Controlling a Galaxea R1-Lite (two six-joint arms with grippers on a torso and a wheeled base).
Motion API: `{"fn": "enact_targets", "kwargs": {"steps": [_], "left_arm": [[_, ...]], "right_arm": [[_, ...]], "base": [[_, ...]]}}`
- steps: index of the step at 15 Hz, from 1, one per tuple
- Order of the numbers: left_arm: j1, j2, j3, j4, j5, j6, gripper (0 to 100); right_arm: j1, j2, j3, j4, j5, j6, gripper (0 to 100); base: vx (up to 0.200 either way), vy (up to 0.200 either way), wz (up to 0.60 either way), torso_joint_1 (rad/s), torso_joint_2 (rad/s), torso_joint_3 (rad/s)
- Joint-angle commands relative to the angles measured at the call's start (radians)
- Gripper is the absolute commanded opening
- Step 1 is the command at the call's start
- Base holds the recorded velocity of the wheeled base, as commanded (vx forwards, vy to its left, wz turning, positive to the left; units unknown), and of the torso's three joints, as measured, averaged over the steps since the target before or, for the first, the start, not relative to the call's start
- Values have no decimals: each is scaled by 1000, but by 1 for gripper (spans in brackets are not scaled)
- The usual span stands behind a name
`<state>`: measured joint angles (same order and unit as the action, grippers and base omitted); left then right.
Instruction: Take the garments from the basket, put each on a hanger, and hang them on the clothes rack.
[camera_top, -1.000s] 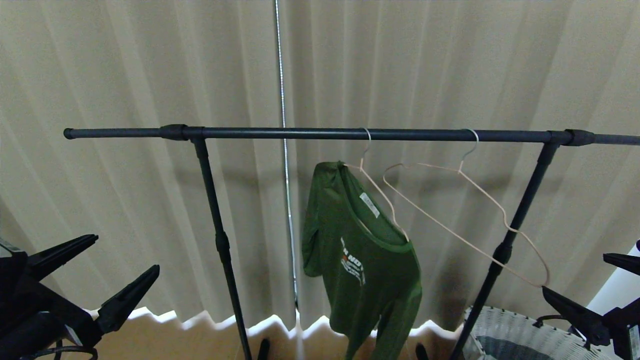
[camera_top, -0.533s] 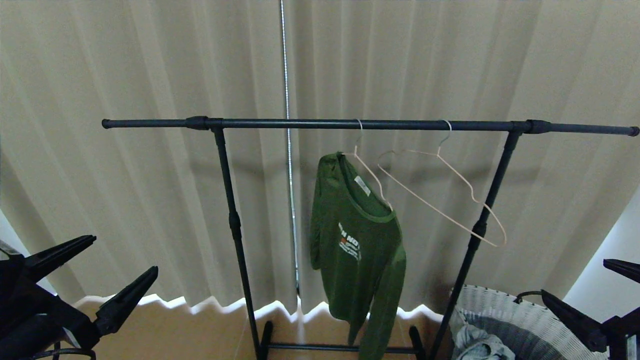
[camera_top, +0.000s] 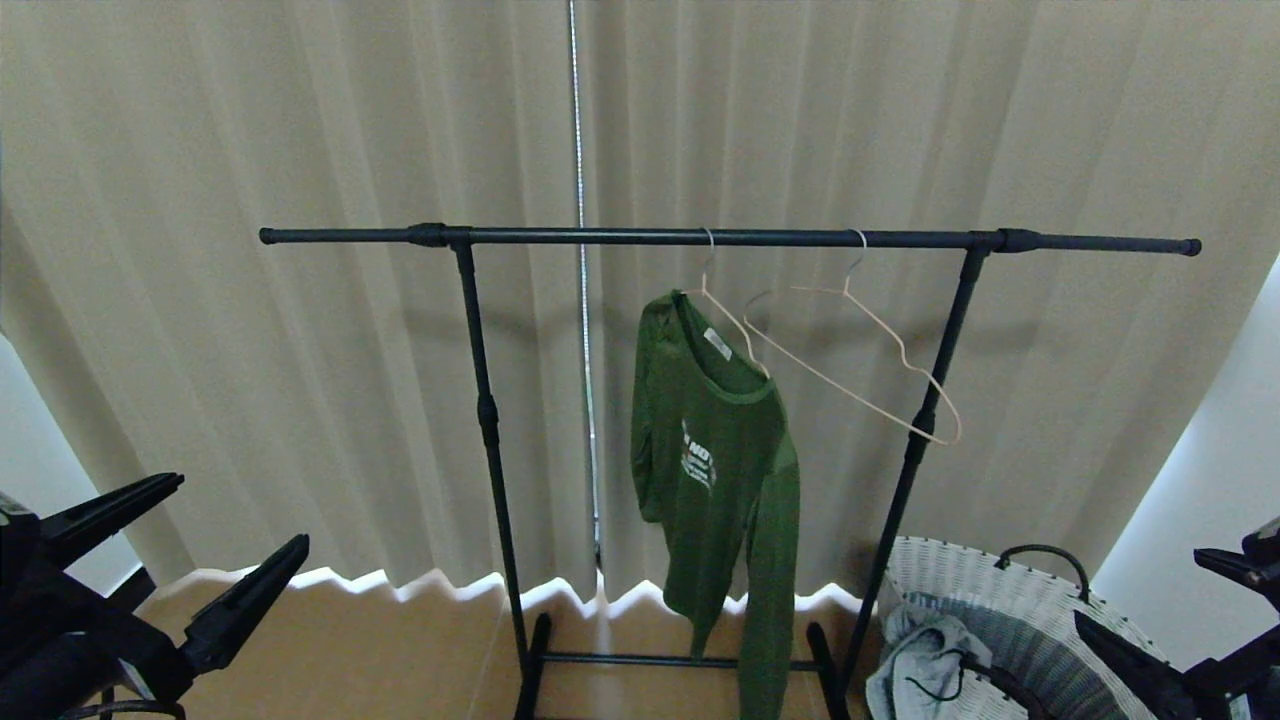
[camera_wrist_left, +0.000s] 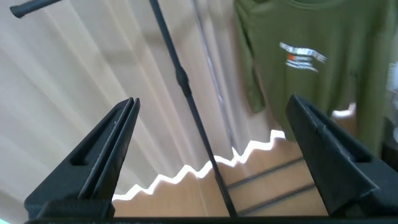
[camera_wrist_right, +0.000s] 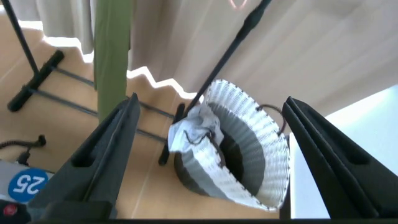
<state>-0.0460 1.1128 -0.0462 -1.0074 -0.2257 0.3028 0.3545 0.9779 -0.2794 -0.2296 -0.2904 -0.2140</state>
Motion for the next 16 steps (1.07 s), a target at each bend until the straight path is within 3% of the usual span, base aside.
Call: {"fn": "enact_targets", "kwargs": {"steps": [1, 12, 16], "left_arm": [[0, 4, 0, 0, 0, -1, 100], [1, 9, 0, 1, 0, -2, 100], [1, 10, 2, 0, 0, -2, 100]], "right_arm": [[0, 30, 3, 1, -1, -2, 100], [-11, 42, 31, -1, -7, -16, 100], [-19, 41, 31, -1, -7, -39, 100]], "base": [[0, 0, 0, 0, 0, 0], [0, 0, 0, 0, 0, 0], [0, 0, 0, -159, 352, 177]]}}
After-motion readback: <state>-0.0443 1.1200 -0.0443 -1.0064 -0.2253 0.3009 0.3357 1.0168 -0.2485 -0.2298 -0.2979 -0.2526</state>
